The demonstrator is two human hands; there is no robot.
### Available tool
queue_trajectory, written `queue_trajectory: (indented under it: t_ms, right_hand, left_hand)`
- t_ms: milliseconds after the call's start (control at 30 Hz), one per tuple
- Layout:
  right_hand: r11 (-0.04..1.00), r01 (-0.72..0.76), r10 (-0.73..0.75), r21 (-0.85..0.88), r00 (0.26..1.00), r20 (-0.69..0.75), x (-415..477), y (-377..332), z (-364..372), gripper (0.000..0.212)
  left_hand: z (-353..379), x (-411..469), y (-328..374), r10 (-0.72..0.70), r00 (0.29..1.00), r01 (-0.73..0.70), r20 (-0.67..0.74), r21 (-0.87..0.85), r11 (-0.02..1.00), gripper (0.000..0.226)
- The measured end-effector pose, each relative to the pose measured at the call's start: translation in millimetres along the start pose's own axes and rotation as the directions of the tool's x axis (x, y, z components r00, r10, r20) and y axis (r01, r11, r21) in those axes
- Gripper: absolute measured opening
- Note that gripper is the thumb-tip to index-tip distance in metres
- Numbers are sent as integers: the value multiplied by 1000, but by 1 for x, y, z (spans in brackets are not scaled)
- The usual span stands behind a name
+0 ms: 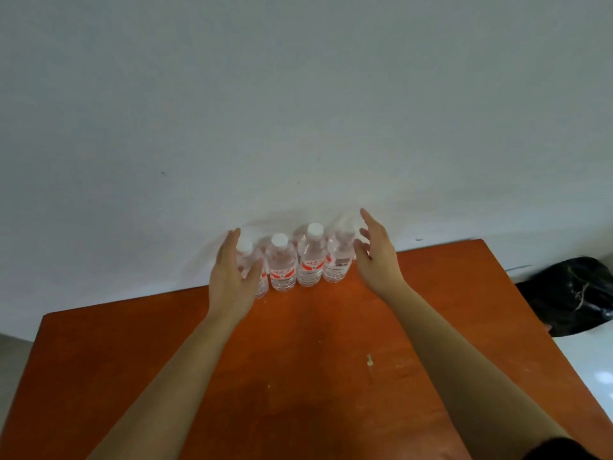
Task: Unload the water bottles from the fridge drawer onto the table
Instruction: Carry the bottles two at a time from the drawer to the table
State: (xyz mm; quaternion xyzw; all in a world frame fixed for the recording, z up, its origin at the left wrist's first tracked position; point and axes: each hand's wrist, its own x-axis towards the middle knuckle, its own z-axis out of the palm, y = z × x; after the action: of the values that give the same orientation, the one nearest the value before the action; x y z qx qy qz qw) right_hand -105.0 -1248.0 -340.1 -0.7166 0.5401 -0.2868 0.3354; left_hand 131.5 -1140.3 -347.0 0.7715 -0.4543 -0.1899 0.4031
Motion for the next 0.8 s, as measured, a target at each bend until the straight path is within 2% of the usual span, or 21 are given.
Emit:
queue_trajectory:
  t_ms: [67,167,367,467,567,633,800]
  right_hand:
    - [997,79,-79,-6,991,-104,-12,-12,-24,54]
    - [983,150,-172,-108,957,-235,-33,-26,-66,52]
    - [909,93,-283,-407,854,-437,-104,-23,-173,56]
    - [854,-8,-316,-521,787,-530,-153,-1,-236,59]
    - [797,-196,-271,-571,730,-628,-226,35,-309,62]
    - [774,-297,-239,-559,681,-692,-281,60,-354,63]
    - [738,-507,-145,-444,524,-840,-458,127,-459,66]
  left_hand:
    - [-9,-4,28,154,988,-153,-19,76,985,67]
    - [-13,-16,76,351,935,-337,-54,168,926,64]
    - [20,-72,188,616,787,-587,-28,273,763,62]
    - [50,-115,250,716,698,-683,9,307,663,62]
    - [93,-177,316,774,628,-757,86,297,581,66]
    - [125,-226,354,811,571,-808,124,257,530,68]
    - [211,-391,435,901,373,-928,221,82,364,71]
